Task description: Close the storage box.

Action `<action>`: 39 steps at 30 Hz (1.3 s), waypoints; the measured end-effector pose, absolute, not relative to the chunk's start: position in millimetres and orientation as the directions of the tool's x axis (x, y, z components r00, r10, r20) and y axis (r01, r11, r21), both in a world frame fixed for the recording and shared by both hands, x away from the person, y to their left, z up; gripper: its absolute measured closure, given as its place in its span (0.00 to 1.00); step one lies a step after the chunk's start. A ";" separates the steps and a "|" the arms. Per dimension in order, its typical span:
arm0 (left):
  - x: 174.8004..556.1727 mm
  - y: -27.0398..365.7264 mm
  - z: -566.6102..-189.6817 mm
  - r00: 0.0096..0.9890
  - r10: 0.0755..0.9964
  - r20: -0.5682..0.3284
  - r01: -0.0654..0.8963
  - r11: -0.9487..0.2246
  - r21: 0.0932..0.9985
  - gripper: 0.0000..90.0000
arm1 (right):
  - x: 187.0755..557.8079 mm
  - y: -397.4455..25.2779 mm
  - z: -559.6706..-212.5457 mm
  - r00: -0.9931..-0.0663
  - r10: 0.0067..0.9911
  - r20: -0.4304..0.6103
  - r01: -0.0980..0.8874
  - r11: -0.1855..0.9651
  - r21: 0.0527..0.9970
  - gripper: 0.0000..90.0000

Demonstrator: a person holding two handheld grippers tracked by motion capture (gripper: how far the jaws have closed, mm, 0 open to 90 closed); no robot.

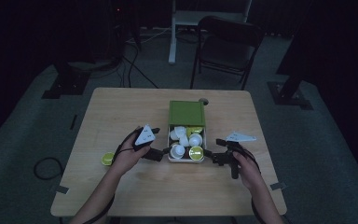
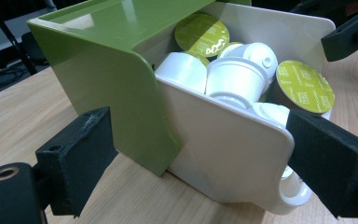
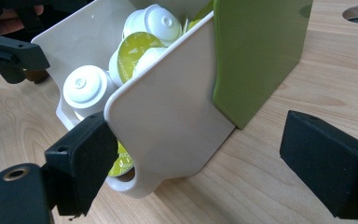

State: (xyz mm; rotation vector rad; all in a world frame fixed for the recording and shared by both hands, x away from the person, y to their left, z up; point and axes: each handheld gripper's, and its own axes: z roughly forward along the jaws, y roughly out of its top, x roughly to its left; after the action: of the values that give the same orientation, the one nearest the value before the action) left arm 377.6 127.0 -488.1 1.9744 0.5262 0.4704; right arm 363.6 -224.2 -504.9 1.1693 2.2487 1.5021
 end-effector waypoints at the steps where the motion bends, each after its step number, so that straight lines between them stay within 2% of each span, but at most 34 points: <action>1: 378.2 127.1 -488.0 0.830 0.548 0.100 0.161 -0.409 0.898 0.11 | 364.1 -224.0 -504.9 -0.669 0.699 0.253 0.502 0.173 0.848 0.12; 39: 403.5 125.0 -487.8 0.815 0.570 0.100 0.181 -0.415 0.892 0.11 | 388.9 -220.2 -503.6 -0.630 0.727 0.272 0.535 0.153 0.831 0.12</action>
State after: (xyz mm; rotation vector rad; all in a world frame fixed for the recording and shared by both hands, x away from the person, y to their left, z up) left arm 403.5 125.0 -487.8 1.9858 0.5586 0.4825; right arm 388.9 -220.2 -503.6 1.2407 2.2310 1.4750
